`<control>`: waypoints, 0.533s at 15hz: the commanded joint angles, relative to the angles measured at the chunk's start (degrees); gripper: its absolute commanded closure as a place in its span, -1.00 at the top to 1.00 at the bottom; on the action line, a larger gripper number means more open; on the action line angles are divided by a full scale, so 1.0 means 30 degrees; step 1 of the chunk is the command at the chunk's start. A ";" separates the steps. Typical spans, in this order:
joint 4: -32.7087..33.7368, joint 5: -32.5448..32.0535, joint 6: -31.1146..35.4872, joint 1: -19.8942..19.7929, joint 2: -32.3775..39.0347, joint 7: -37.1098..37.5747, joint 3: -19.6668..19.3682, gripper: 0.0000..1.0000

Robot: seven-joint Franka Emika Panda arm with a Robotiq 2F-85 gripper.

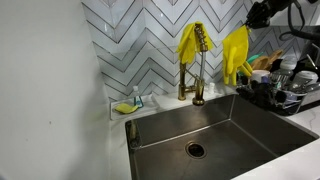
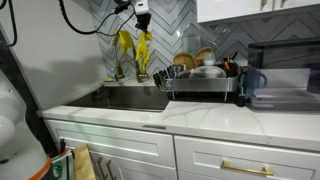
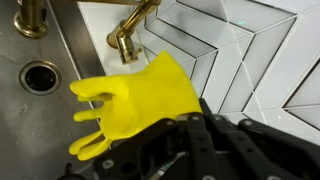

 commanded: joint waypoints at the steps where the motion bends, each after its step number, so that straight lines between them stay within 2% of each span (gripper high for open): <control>1: 0.0116 -0.0576 0.1056 0.0287 0.0197 0.2810 0.0129 -0.99; 5: -0.0176 -0.2004 0.2846 0.0437 0.0172 0.7490 0.0473 -0.99; 8: -0.0245 -0.2244 0.3608 0.0752 0.0066 0.9636 0.0677 -0.99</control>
